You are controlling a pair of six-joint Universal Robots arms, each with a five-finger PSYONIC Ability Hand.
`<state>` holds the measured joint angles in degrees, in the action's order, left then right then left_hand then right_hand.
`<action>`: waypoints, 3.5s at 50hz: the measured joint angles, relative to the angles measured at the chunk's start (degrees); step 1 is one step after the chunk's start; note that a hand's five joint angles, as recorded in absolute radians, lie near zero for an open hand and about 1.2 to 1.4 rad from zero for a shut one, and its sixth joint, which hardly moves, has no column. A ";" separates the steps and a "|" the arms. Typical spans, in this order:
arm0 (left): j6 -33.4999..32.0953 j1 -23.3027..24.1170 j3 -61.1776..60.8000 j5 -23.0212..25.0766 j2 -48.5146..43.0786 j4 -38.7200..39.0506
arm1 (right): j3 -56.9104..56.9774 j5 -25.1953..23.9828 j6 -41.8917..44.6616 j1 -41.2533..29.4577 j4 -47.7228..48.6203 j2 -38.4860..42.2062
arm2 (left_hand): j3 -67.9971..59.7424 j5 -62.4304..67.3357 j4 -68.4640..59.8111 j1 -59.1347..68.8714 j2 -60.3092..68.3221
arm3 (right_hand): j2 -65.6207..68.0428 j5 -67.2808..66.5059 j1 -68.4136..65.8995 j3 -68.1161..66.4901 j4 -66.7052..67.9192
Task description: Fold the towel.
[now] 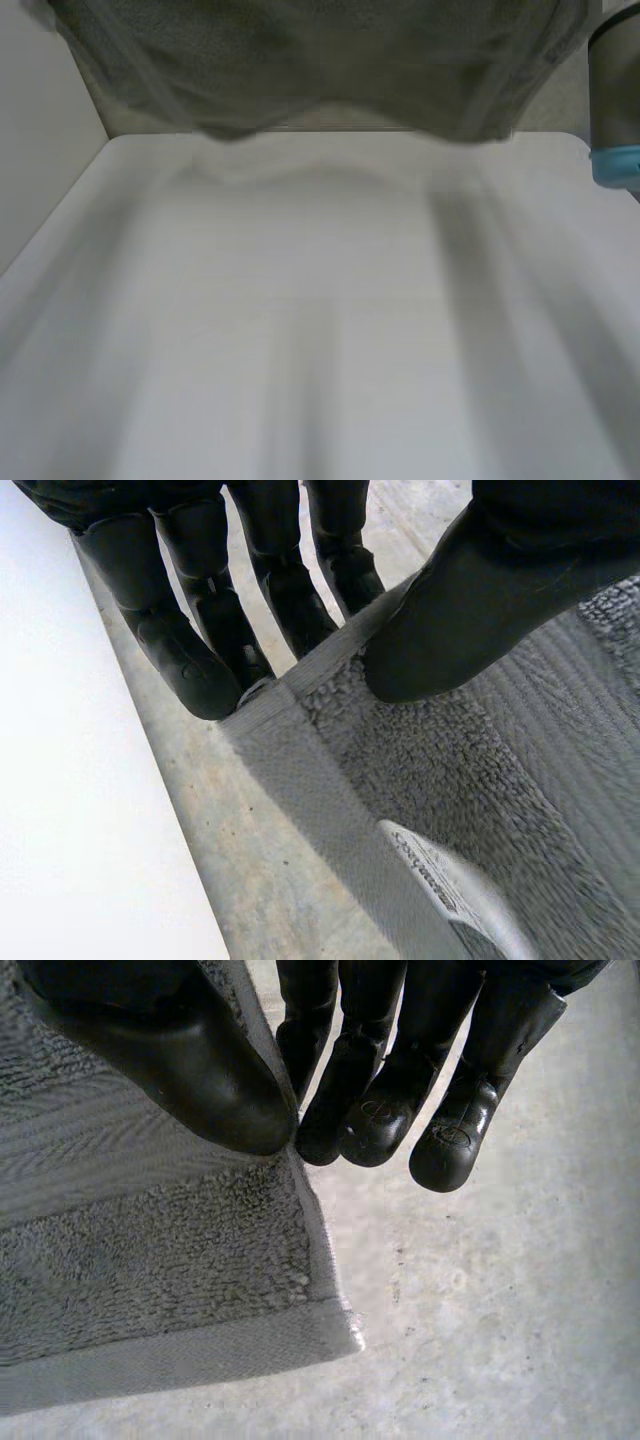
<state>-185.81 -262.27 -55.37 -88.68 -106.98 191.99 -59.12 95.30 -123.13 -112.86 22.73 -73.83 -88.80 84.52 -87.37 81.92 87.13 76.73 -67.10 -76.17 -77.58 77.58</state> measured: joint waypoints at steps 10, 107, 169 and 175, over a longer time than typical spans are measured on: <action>-0.33 -1.32 -14.11 3.47 -1.79 -0.24 | -10.31 -0.50 -0.86 -0.12 -12.73 0.55 | -0.02 0.00 0.00 0.00 0.00 | 0.56 -0.12 0.00 -0.01 0.00; -17.28 1.27 -19.16 3.06 -23.32 9.10 | -4.88 -4.95 -1.77 0.01 -14.29 27.80 | 11.96 -7.58 11.06 -5.41 -10.49 | -34.42 34.62 33.84 34.58 -34.48; 1.79 -0.82 -55.45 17.76 8.18 15.14 | -40.09 -18.29 -22.33 13.48 -12.90 8.10 | 74.81 -71.83 72.22 -66.70 -72.31 | -45.98 45.78 45.19 46.61 -46.76; 1.67 -0.80 -55.69 17.73 8.18 15.37 | -39.83 -17.81 -22.25 13.32 -10.47 9.77 | 74.81 -71.82 72.22 -66.70 -72.31 | -42.68 42.45 41.90 43.35 -43.29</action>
<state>-184.14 -263.07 -111.06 -70.95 -98.80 207.36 -98.95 77.49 -145.39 -99.54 12.26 -64.06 -13.99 12.70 -15.14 15.22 14.82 34.05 -24.65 -34.27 -34.24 34.28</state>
